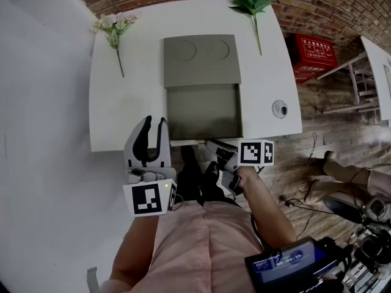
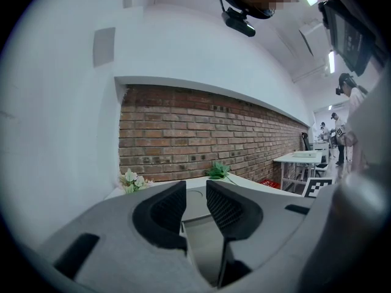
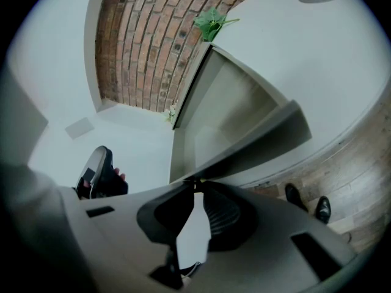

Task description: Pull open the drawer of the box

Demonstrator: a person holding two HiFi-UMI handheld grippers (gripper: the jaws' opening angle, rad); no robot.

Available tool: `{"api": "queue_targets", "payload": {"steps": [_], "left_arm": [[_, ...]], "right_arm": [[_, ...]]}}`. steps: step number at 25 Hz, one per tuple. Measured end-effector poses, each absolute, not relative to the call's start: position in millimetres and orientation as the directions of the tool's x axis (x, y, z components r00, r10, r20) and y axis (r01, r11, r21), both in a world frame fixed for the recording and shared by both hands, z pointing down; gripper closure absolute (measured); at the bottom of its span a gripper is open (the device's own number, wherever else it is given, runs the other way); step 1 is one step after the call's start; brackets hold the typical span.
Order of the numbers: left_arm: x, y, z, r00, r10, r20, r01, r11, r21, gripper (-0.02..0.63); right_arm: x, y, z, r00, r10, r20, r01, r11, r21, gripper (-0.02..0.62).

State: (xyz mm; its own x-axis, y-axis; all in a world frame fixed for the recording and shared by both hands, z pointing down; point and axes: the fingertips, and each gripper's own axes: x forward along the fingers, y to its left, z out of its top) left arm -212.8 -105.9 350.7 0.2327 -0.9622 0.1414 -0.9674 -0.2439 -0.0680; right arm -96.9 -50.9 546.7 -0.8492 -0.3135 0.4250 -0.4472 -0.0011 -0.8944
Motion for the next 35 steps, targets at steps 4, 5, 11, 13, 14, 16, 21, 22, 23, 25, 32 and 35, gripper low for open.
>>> {"api": "queue_targets", "payload": {"steps": [4,5,11,13,14,16,21,22,23,25,32,35], "left_arm": [[-212.2,-105.4,351.1,0.233,-0.962,0.144,-0.967,-0.244,-0.068,0.497],[-211.1,-105.4,351.5,0.233,-0.961,0.147,-0.968,-0.244,-0.064,0.497],[-208.9,-102.5,353.4,0.235,-0.962,0.137,-0.967,-0.246,-0.072,0.497],[-208.2,-101.2,351.7,0.236,-0.962,0.134,-0.966,-0.248,-0.074,0.497],[-207.5,-100.6,350.4,0.237,-0.963,0.131,-0.966,-0.248,-0.074,0.497],[-204.7,-98.6,347.7,0.240,-0.963,0.126,-0.965,-0.250,-0.074,0.497],[-190.8,-91.2,335.4,0.244,-0.964,0.108,-0.965,-0.253,-0.074,0.497],[-187.8,-89.8,330.8,0.245,-0.964,0.101,-0.964,-0.253,-0.078,0.497],[-185.0,-88.3,325.1,0.245,-0.965,0.092,-0.964,-0.253,-0.083,0.497],[-178.6,-85.6,309.5,0.244,-0.967,0.071,-0.965,-0.250,-0.085,0.497],[-157.7,-87.5,223.8,0.233,-0.971,-0.059,-0.971,-0.228,-0.077,0.540],[-151.2,-86.5,191.6,0.224,-0.968,-0.114,-0.973,-0.215,-0.087,0.575]], "right_arm": [[-97.8,-50.6,546.4,-0.852,-0.310,0.422,-0.444,0.000,-0.896,0.543],[-97.8,-50.8,546.5,-0.852,-0.310,0.421,-0.443,0.000,-0.896,0.543],[-97.2,-49.8,548.2,-0.845,-0.327,0.423,-0.451,0.010,-0.893,0.508],[-98.3,-47.4,545.7,-0.850,-0.329,0.412,-0.440,0.012,-0.898,0.465],[-98.6,-44.7,544.7,-0.852,-0.326,0.409,-0.437,0.012,-0.900,0.443],[-96.8,-35.1,543.9,-0.856,-0.313,0.412,-0.437,0.011,-0.900,0.428],[-86.2,-4.7,529.9,-0.865,-0.278,0.417,-0.446,0.047,-0.894,0.447],[-85.1,-3.6,520.0,-0.869,-0.285,0.405,-0.439,0.064,-0.896,0.454],[-84.1,-5.3,507.3,-0.872,-0.298,0.389,-0.430,0.088,-0.898,0.459],[-79.8,-17.4,473.2,-0.872,-0.346,0.346,-0.418,0.158,-0.895,0.468],[-49.4,-86.1,317.1,-0.754,-0.628,0.195,-0.606,0.549,-0.575,0.531],[-38.4,-93.7,269.4,-0.659,-0.743,0.120,-0.731,0.595,-0.334,0.577]]}}
